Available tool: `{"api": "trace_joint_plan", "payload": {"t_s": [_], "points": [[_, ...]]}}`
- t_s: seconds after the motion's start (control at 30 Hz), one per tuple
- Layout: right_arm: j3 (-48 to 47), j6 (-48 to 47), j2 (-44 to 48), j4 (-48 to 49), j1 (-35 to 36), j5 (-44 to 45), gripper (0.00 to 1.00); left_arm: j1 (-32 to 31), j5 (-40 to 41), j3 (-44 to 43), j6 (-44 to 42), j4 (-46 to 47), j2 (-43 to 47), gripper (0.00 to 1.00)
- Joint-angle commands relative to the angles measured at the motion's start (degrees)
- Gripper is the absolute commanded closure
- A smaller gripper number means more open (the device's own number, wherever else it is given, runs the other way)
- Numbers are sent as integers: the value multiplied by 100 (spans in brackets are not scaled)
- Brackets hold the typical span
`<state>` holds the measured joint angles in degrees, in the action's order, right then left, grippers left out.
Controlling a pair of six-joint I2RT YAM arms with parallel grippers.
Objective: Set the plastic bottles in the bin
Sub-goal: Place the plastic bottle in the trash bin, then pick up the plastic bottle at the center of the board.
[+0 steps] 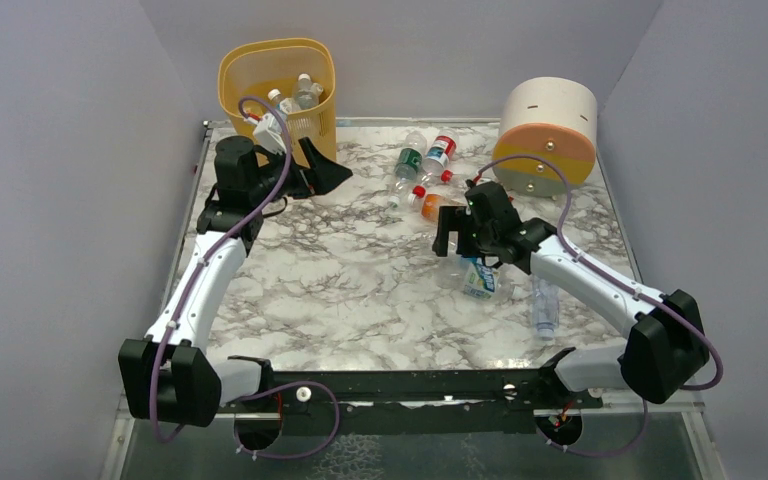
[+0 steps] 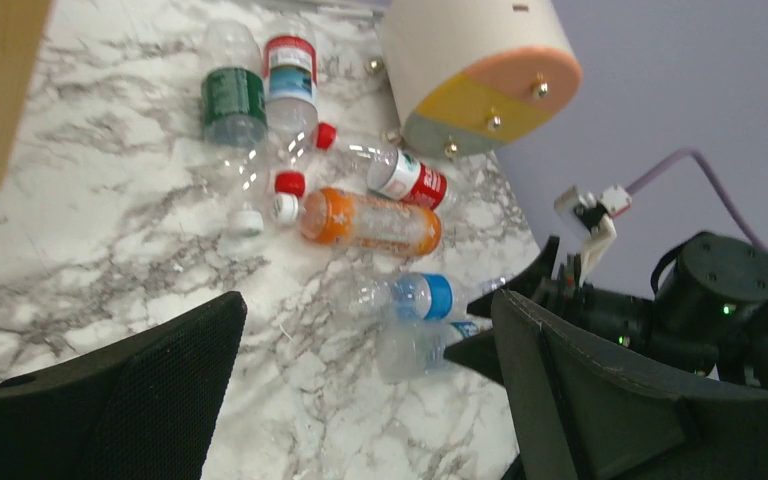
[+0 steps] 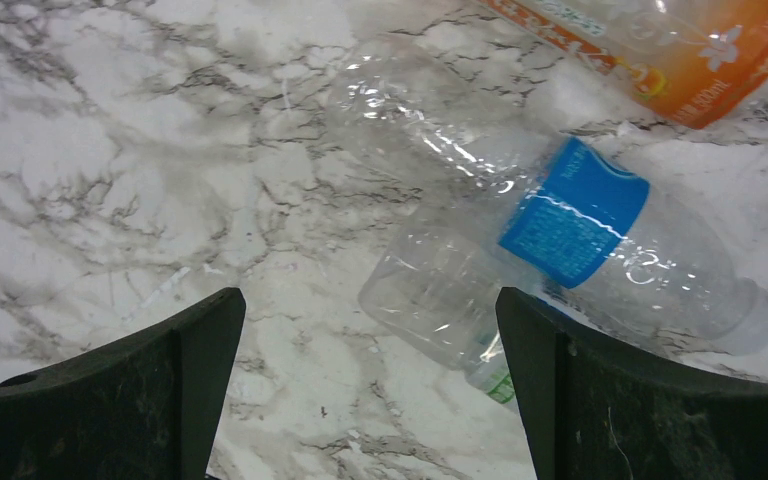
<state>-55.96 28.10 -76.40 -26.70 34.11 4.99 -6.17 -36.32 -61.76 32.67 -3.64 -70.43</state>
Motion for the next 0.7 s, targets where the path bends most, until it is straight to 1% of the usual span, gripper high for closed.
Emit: {"api": "trace_joint_plan", "payload": {"t_s": [0.0, 0.1, 0.27, 0.47, 0.67], "points": [[298, -106, -88, -172, -138, 426, 1, -200, 159, 295, -237, -248, 321, 1], [445, -104, -150, -158, -146, 467, 1, -247, 176, 452, -278, -288, 397, 1], [630, -117, -287, -70, -141, 464, 1, -288, 203, 469, -323, -348, 453, 1], [791, -152, -302, 27, -137, 195, 0, -297, 208, 478, -357, -376, 443, 1], [1005, -213, -94, 194, -133, -181, 1, -305, 213, 489, -399, -381, 404, 1]]}}
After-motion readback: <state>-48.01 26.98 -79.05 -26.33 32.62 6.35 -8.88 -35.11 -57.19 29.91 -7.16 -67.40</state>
